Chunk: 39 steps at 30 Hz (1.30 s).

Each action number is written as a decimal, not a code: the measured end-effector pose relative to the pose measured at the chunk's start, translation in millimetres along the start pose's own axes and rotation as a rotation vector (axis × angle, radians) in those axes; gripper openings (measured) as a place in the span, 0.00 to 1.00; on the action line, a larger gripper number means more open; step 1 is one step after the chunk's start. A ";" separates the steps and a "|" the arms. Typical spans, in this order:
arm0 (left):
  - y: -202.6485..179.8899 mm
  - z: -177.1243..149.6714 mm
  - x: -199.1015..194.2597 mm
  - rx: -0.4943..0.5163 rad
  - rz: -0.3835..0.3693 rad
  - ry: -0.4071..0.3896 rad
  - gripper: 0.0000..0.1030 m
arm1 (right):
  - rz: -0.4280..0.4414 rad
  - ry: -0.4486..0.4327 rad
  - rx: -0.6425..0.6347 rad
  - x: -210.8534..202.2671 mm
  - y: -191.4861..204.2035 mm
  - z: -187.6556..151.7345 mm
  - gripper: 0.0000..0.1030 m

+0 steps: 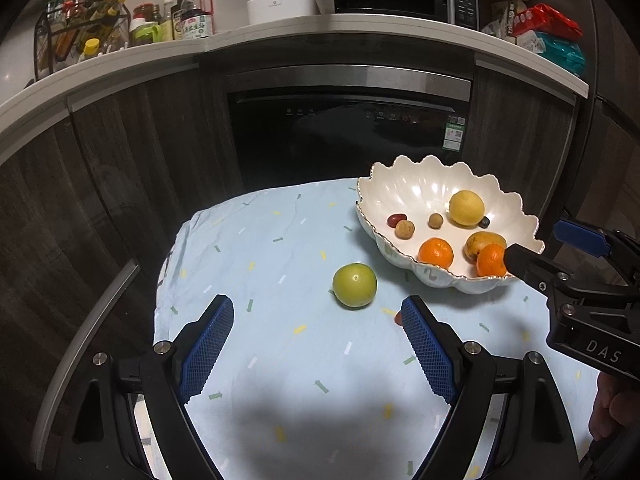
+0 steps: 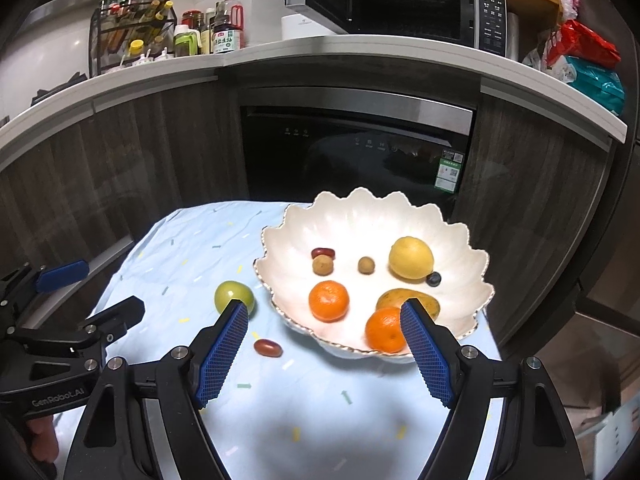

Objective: Organize fruits
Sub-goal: 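Withdraw both open grippers from the bowl toward the green fruit and red date, then close the left gripper on the green lime while the right gripper grasps the red date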

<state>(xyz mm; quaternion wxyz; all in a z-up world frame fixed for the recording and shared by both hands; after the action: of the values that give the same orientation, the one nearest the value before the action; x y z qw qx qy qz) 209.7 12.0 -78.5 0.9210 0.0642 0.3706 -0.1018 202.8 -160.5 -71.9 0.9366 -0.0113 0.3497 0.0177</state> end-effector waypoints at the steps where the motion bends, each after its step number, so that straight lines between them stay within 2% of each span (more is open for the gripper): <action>1: 0.9 -0.3 1.3 0.008 -0.003 0.000 0.84 | 0.001 0.001 0.001 0.8 1.2 -0.6 0.77; 10: 11.0 -1.1 21.0 0.057 -0.050 0.012 0.84 | 0.004 0.042 -0.003 18.5 17.8 -15.9 0.77; 23: 9.8 -0.8 69.0 0.183 -0.152 0.058 0.83 | 0.014 0.114 -0.044 63.3 36.3 -43.2 0.77; 35: 0.5 4.5 107.5 0.251 -0.251 0.105 0.82 | 0.035 0.154 -0.043 91.9 43.1 -53.4 0.76; 39: -2.6 5.8 119.7 0.271 -0.280 0.131 0.79 | 0.038 0.161 -0.041 99.7 43.6 -53.7 0.73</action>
<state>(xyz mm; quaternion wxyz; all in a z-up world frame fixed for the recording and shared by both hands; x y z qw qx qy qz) 297.3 -8.3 -157.7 0.8547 0.1418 0.4180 -0.2733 241.1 -116.2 -178.2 0.9045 -0.0250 0.4236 0.0417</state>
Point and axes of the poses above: each gripper's, at about its wrist camera, not at the fingertips, and x roughly the way its jaws point, y to its left, z to its top, the point moved 3 cm from there along x, roughly the way its jaws point, and after that the axes turned 3 degrees about y, right-handed, at the moved point
